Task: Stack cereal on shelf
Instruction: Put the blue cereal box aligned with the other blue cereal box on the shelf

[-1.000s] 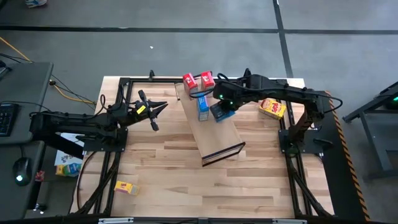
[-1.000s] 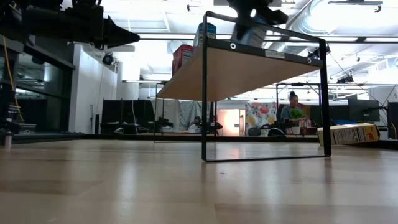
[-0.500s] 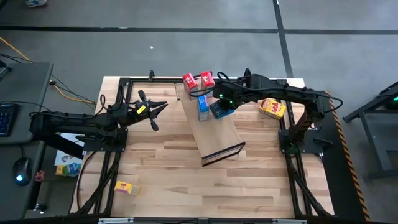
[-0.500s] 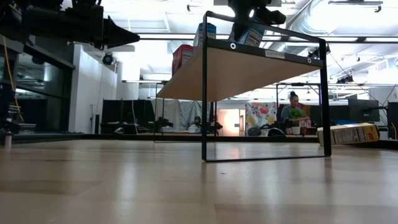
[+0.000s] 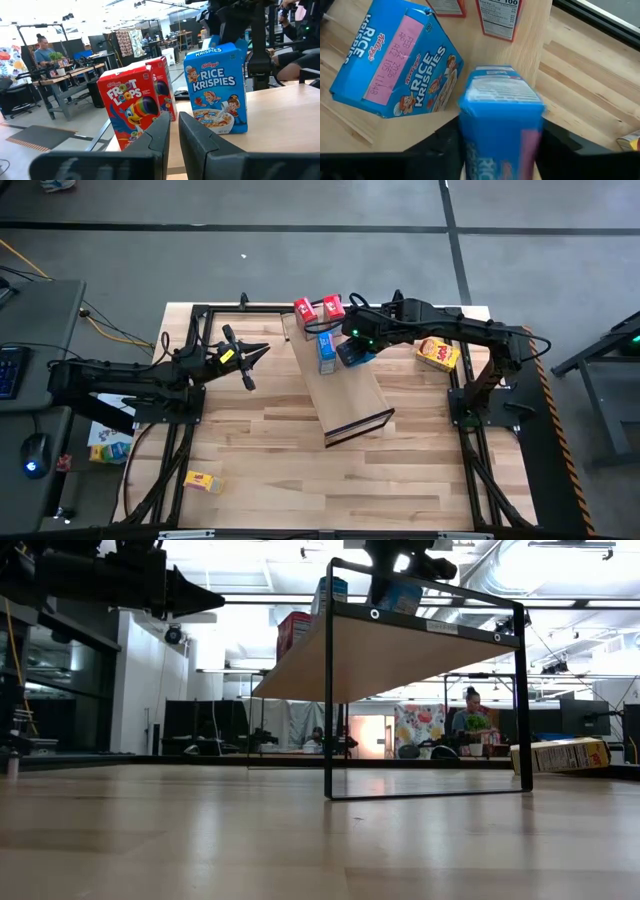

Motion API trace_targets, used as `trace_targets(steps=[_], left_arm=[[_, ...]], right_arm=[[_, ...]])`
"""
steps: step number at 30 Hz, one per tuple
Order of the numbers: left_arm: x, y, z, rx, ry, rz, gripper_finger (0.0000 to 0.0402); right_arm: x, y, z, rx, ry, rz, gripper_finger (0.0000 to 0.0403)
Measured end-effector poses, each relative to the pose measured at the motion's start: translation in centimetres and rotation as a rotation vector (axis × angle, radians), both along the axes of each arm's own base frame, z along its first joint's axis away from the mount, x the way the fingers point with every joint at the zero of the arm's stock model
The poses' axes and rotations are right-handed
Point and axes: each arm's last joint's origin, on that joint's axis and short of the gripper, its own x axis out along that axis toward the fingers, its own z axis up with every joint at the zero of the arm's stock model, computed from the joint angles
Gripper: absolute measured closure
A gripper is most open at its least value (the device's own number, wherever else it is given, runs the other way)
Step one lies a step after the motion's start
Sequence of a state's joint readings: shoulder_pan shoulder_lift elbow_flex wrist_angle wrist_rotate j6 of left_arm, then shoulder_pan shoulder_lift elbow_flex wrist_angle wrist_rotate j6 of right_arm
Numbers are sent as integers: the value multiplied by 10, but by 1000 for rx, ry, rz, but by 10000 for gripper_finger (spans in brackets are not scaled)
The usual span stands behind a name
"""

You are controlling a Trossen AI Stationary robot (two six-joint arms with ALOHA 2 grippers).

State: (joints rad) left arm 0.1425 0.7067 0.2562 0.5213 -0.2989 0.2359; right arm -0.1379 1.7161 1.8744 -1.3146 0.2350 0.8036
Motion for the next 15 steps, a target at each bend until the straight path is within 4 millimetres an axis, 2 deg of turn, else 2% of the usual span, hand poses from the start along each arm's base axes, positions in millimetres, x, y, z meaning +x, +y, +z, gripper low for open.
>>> trace_targets(steps=[7,15], left_arm=[[0,0,0,0,0,0,368],[0,0,0,0,0,0,368]], right_arm=[[3,0,1,-3,-31,0,156],[7,-1,5,-19,-83,23,146]])
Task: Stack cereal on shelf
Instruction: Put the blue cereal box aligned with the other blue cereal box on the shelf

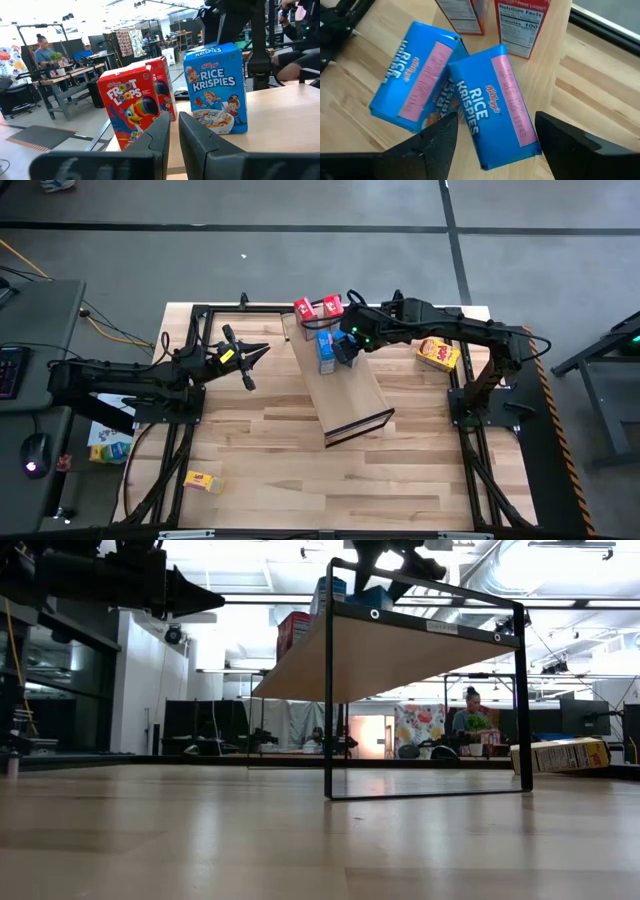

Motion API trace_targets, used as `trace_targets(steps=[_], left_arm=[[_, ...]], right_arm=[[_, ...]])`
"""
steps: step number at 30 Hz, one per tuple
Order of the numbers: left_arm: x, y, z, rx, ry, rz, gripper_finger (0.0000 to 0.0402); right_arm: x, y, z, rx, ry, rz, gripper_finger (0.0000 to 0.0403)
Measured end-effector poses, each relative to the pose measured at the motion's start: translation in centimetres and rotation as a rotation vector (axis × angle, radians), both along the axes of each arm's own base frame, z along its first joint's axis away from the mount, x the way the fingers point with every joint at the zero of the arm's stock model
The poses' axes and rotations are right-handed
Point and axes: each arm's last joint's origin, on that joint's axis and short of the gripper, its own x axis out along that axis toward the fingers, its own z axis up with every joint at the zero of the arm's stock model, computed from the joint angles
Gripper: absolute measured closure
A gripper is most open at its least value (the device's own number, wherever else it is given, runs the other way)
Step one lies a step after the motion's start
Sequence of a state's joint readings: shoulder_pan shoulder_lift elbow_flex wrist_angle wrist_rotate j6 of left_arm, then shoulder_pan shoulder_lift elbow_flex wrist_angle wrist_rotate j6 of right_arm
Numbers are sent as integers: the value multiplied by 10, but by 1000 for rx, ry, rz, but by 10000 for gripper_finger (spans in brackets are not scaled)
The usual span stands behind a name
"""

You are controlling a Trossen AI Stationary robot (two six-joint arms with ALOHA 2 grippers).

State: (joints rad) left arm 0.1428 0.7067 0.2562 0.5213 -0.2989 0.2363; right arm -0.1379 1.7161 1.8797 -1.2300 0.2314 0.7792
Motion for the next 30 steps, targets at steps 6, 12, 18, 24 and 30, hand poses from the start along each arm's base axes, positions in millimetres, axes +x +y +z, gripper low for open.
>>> trace_targets(steps=[6,12,18,24,30], left_arm=[[0,0,0,0,1,0,368],[0,0,-2,-17,10,-1,368],[0,0,-2,-18,18,-1,368],[0,0,-3,-19,20,-1,368],[0,0,-4,-22,32,-2,368]], right_arm=[[-4,1,14,-26,-19,33,146],[-18,4,34,-64,29,53,146],[-39,12,43,-203,173,-8,156],[-42,15,32,-261,229,-11,225],[-57,19,-11,-295,413,10,369]])
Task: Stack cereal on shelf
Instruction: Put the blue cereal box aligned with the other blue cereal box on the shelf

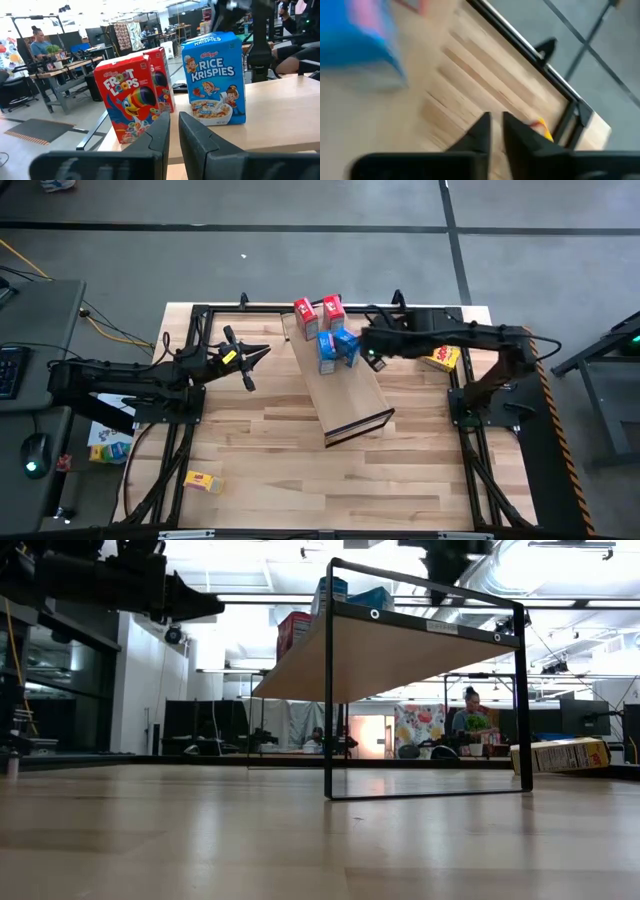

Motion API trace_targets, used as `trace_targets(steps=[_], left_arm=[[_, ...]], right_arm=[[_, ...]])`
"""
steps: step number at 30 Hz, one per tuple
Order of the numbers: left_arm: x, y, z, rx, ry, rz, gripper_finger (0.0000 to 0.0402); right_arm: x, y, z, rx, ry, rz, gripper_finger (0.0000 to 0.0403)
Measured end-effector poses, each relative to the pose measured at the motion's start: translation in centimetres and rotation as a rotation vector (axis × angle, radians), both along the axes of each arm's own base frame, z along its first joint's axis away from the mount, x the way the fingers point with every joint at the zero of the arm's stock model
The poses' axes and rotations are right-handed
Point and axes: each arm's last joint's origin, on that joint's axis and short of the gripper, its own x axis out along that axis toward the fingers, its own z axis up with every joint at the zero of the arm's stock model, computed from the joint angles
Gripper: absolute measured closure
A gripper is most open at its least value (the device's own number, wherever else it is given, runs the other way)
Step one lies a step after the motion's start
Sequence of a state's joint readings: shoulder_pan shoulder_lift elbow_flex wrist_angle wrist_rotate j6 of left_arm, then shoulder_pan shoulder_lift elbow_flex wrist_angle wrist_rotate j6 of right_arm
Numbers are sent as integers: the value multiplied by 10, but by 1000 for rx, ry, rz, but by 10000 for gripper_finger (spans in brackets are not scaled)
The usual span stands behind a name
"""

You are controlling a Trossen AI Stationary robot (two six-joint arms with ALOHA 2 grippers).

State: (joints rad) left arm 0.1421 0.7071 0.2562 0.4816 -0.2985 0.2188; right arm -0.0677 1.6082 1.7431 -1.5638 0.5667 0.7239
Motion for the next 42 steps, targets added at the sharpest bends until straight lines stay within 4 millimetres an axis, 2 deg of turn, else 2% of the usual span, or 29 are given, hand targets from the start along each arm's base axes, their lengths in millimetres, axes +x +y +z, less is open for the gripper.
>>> trace_targets(steps=[2,5,10,13,15,19,23,33,38,42], left_arm=[[0,0,0,-1,-1,1,368],[0,0,0,-1,-2,1,368],[0,0,0,0,-2,1,368],[0,0,1,1,-9,2,368],[0,0,2,3,-19,2,368],[0,0,2,6,-20,3,368],[0,0,4,15,-34,3,368],[0,0,4,16,-36,3,368],[0,0,4,15,-33,3,368],[0,0,4,16,-33,5,368]], right_arm=[[-11,0,-13,0,3,-12,392],[-32,2,-32,-1,-57,-19,382],[-53,4,-57,-24,-406,67,400],[-57,5,-72,-80,-636,160,397],[-56,2,-88,-127,-727,214,401],[-54,-6,-113,-189,-847,207,402],[-48,-14,-133,-159,-871,220,402],[-19,-22,-144,-167,-860,250,403],[-15,-20,-139,-137,-859,264,403],[-11,-11,-132,-100,-889,296,403]])
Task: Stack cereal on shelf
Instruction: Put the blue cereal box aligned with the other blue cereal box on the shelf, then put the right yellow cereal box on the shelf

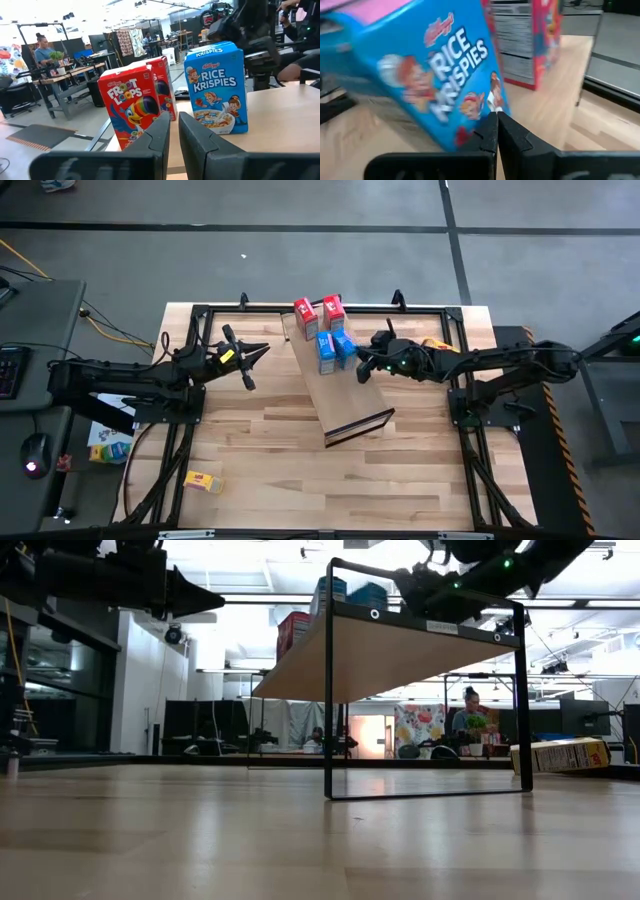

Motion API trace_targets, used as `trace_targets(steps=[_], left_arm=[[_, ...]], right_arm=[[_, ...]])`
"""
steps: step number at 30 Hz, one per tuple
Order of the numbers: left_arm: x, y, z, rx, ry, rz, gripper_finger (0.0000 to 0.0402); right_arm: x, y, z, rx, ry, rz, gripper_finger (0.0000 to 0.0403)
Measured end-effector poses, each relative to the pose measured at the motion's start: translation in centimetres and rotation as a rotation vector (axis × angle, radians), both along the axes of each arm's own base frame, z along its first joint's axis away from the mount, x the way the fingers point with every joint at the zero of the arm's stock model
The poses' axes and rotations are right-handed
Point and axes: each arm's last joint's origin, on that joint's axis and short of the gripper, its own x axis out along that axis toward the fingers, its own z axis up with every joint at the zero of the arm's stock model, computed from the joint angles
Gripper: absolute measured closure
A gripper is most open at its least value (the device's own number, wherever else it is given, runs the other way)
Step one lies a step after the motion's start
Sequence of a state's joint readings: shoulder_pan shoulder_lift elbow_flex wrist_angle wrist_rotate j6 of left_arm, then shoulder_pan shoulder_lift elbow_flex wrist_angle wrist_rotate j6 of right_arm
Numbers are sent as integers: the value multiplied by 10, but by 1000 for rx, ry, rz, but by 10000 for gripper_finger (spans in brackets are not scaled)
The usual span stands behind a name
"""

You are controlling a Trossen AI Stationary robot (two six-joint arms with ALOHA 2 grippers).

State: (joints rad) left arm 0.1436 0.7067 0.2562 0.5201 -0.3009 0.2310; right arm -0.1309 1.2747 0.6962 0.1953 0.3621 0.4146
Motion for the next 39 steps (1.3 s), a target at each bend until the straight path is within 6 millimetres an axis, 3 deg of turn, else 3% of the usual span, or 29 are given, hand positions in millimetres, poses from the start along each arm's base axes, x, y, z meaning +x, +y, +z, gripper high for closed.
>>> trace_targets(steps=[8,19,25,28,33,39], left_arm=[[0,0,0,0,0,1,368],[0,0,0,0,0,2,368],[0,0,-1,-2,5,-6,368],[0,0,-1,-3,8,-9,368],[0,0,-2,-5,23,-12,369],[0,0,-2,-9,14,-12,369]], right_arm=[[2,16,10,-34,111,-32,403],[4,16,42,-126,266,-20,403],[-12,10,75,-140,393,-107,403],[-28,9,80,-120,442,-157,403],[-63,10,67,-42,466,-322,403],[-95,3,32,122,357,-614,403]])
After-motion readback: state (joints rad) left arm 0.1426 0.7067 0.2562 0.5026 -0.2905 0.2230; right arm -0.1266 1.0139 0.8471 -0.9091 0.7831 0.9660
